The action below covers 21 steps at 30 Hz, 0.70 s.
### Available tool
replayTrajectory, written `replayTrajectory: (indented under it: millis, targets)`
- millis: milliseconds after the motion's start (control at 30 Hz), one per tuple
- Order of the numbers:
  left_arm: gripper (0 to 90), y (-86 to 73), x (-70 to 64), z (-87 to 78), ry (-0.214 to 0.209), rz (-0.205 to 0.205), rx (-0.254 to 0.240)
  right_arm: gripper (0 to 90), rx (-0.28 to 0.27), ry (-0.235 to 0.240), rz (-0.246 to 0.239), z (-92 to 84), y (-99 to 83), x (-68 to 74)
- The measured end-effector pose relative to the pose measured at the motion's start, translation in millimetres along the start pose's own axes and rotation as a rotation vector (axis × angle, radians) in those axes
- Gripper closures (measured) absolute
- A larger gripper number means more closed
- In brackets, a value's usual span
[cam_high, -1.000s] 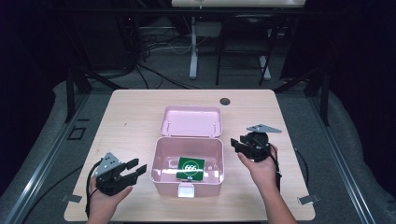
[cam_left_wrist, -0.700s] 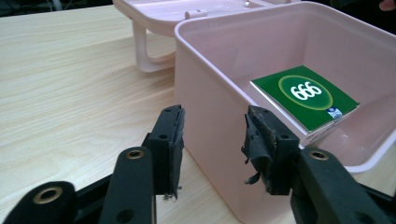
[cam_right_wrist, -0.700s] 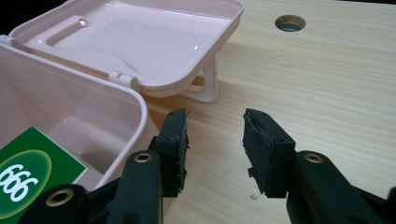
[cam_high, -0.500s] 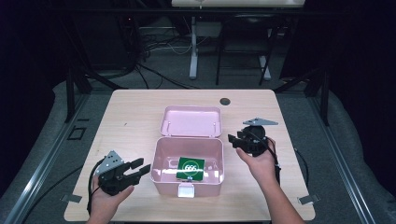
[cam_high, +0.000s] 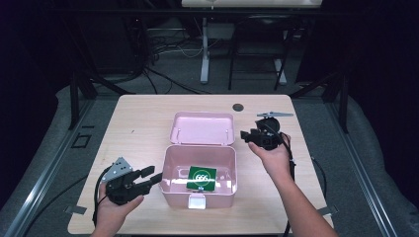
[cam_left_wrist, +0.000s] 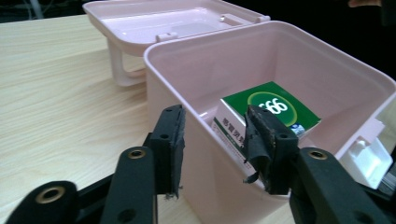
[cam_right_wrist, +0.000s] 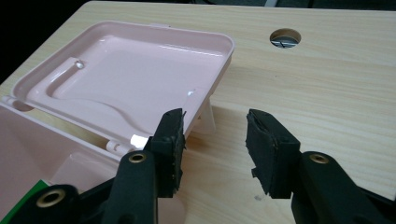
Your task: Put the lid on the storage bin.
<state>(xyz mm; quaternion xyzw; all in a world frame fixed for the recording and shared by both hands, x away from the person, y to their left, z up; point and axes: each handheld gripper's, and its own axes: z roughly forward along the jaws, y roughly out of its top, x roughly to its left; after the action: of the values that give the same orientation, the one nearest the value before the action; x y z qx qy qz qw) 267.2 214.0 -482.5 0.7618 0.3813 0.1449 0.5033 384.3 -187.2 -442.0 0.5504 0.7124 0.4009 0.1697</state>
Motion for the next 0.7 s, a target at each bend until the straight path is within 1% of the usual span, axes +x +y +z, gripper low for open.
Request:
replayTrajectory:
  millis: [67, 133, 167, 233, 267, 333, 433, 467, 600, 633, 667, 700]
  targets:
    - [60.2, -0.3, -4.2, 3.5, -0.007, 0.018, 0.004, 57.4, 0.011, -0.004, -0.010, 2.9, 3.8, 0.6]
    - [60.3, -0.5, -5.3, 5.1, -0.008, 0.025, 0.008, 57.4, 0.013, -0.004, -0.011, 4.0, 5.0, 0.9]
    - [61.4, -0.2, -5.8, 5.6, -0.010, 0.028, 0.023, 57.9, 0.017, -0.010, -0.011, 4.9, 6.8, 1.5]
    - [63.3, -0.7, -6.0, 8.8, -0.015, 0.027, 0.021, 58.8, 0.011, -0.003, -0.012, 6.3, 8.8, 1.5]
    - [63.5, -0.7, -6.1, 9.3, -0.017, 0.026, 0.030, 59.2, 0.017, -0.014, -0.013, 8.4, 11.1, 2.0]
    - [63.8, -1.4, -6.9, 11.8, 0.000, 0.037, 0.047, 59.5, 0.023, -0.019, -0.014, 11.0, 13.0, 2.0]
    - [64.9, -1.3, -6.9, 11.7, 0.012, 0.041, 0.055, 59.7, 0.024, -0.025, -0.016, 13.9, 14.7, 1.9]
    - [65.9, -1.7, -6.6, 12.4, 0.013, 0.039, 0.056, 60.0, 0.033, -0.029, -0.013, 15.9, 16.7, 2.0]
    - [66.5, -2.9, -6.9, 13.8, 0.025, 0.046, 0.064, 60.7, 0.037, -0.030, -0.010, 18.7, 20.0, 2.7]
    - [67.1, -3.0, -6.6, 13.7, 0.024, 0.046, 0.065, 60.8, 0.036, -0.023, -0.007, 19.5, 20.9, 2.4]
    - [67.2, -2.8, -6.6, 13.7, 0.026, 0.045, 0.066, 61.2, 0.041, -0.027, -0.001, 20.9, 21.6, 2.5]
    - [67.4, -2.8, -6.6, 13.8, 0.025, 0.045, 0.065, 61.3, 0.048, -0.031, -0.006, 22.3, 22.6, 2.7]
